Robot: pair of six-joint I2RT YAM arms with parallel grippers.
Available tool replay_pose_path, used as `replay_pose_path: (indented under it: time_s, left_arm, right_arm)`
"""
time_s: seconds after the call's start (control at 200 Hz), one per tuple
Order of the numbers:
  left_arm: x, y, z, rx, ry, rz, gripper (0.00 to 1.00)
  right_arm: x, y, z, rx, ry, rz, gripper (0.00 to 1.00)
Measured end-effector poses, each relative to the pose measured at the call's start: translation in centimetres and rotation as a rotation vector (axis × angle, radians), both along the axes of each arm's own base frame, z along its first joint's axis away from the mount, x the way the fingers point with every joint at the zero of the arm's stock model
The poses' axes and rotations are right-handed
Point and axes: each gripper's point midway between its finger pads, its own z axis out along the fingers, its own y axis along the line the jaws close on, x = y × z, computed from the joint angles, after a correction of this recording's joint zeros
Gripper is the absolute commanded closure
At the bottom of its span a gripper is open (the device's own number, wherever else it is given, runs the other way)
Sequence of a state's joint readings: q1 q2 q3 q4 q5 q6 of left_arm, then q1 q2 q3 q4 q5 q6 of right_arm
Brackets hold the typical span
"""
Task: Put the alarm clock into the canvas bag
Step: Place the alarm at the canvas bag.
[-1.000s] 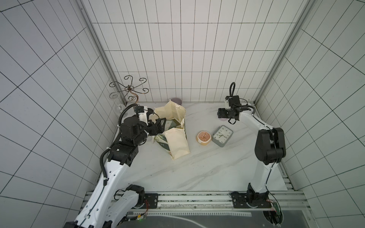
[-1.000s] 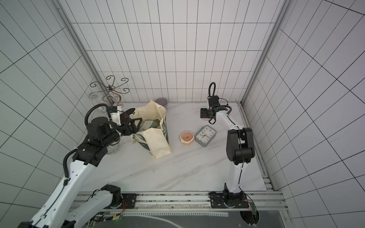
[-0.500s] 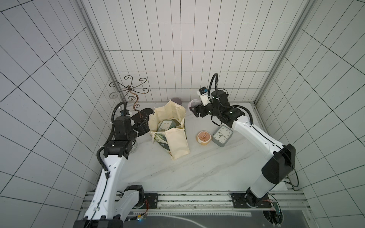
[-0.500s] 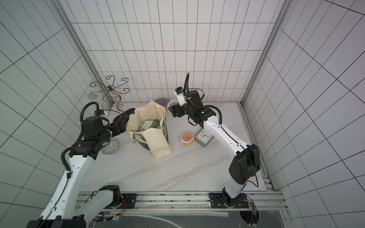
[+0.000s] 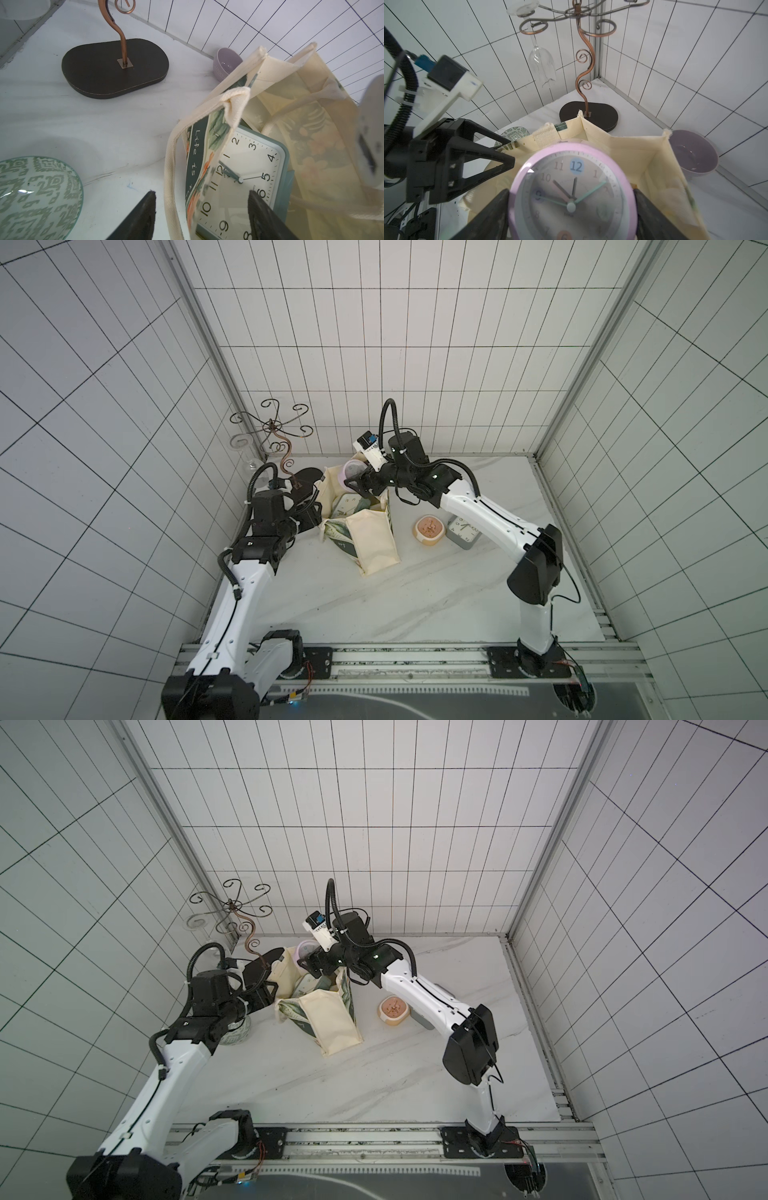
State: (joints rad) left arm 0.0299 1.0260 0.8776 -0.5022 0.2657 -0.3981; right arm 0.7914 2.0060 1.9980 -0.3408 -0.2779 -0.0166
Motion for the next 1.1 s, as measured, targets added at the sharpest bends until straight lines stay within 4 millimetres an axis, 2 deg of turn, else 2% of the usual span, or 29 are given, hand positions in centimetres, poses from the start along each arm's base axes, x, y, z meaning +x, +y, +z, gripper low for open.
replay_pose_path:
  time_s: [0.16, 0.23, 0.275, 0.445, 0.585, 0.775, 0.82, 0.89, 0.92, 1.099]
  left_arm:
    - [0.4, -1.2, 0.3, -0.037, -0.021, -0.062, 0.74]
    - [0.5, -1.5, 0.6, -0.053, -0.032, -0.084, 0.81]
    - [0.5, -1.9, 0.8, -0.061, -0.044, -0.108, 0.86]
    - [0.4, -2.8, 1.4, -0.083, -0.065, -0.158, 1.0]
    - [0.3, -2.9, 1.4, -0.088, -0.066, -0.165, 1.0]
    - [0.3, -3.0, 1.4, -0.089, -0.066, -0.168, 1.0]
    - [0.3, -3.0, 1.5, -0.089, -0.067, -0.168, 1.0]
    - [0.3, -3.0, 1.5, -0.09, -0.067, -0.17, 1.0]
    - [0.3, -3.0, 1.5, -0.089, -0.068, -0.171, 1.0]
    - [0.2, -3.1, 1.4, -0.087, -0.067, -0.174, 1.0]
  right_arm:
    - [1.0, 1.3, -4.2, -0.084, 0.063, 0.0, 0.43]
    - [1.4, 1.3, -5.9, -0.125, 0.085, -0.013, 0.43]
    - [1.8, 1.4, -6.3, -0.136, 0.083, -0.026, 0.43]
    - [3.3, 0.3, -6.1, -0.195, 0.057, -0.129, 0.43]
    - [4.6, -0.7, -6.5, -0.241, 0.037, -0.219, 0.43]
    - [6.2, -2.6, -8.3, -0.288, 0.064, -0.303, 0.41]
    - [6.5, -2.9, -8.6, -0.292, 0.075, -0.315, 0.36]
    - [6.9, -3.4, -8.8, -0.291, 0.087, -0.328, 0.19]
    - [7.0, -3.6, -8.8, -0.291, 0.091, -0.329, 0.02]
    - [6.1, -3.4, -8.8, -0.293, 0.121, -0.281, 0.0]
